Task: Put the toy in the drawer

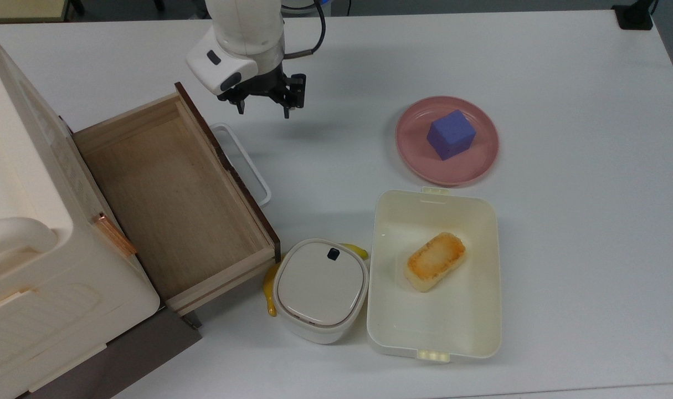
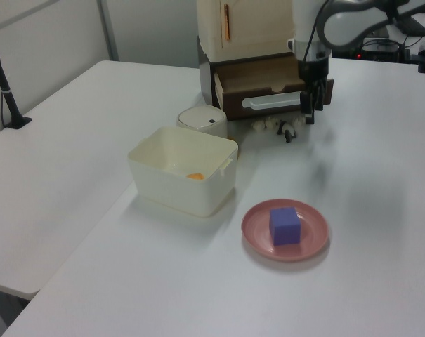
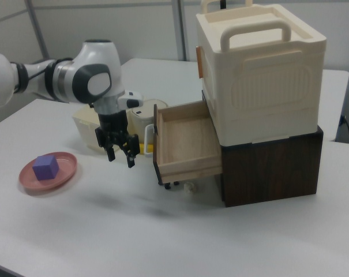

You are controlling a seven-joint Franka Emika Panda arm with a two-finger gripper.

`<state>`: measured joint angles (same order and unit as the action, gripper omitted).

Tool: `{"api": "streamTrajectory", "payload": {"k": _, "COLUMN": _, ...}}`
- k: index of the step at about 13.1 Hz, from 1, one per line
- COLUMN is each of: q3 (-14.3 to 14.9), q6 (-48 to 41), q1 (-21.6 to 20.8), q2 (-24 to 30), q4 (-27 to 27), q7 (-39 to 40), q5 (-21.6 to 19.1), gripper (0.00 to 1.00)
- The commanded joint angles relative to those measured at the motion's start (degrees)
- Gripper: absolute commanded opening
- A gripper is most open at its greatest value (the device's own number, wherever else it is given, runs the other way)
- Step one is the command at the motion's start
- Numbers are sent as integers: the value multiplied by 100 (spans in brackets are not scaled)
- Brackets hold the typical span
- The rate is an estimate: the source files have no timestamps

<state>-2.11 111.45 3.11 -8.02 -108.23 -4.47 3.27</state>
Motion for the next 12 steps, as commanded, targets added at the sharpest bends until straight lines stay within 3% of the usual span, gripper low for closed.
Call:
{"api": "streamTrajectory", "payload": {"k": 1, "q3": 35, "q6": 1376, "q1": -214, "q2": 801, "q4": -1426, "q7": -1114, "q5": 507, "gripper": 83}}
{"api": "streamTrajectory", "payload": {"k": 4, "q3": 35, "q6": 2257, "q1": -188, "q2": 837, "q4": -1832, "q7": -2169, "q5": 1122, "gripper": 84}}
{"api": "streamTrajectory", "payload": {"k": 6, "q3": 35, "q6": 2889, "q1": -109, "q2": 689, "q4": -2095, "q7": -3021, "q5": 1823, "gripper": 88}}
{"api": "streamTrajectory", "payload": {"k": 8, "q3": 35, "q6": 3644, "q1": 57, "q2": 434, "q4": -2246, "q7": -4380, "q5": 3050, "gripper": 92}}
{"api": "streamTrajectory", "payload": {"k": 12, "q3": 35, "q6": 4121, "q1": 251, "q2": 83, "q4": -2220, "q7": -6438, "q5": 4818, "gripper": 92}}
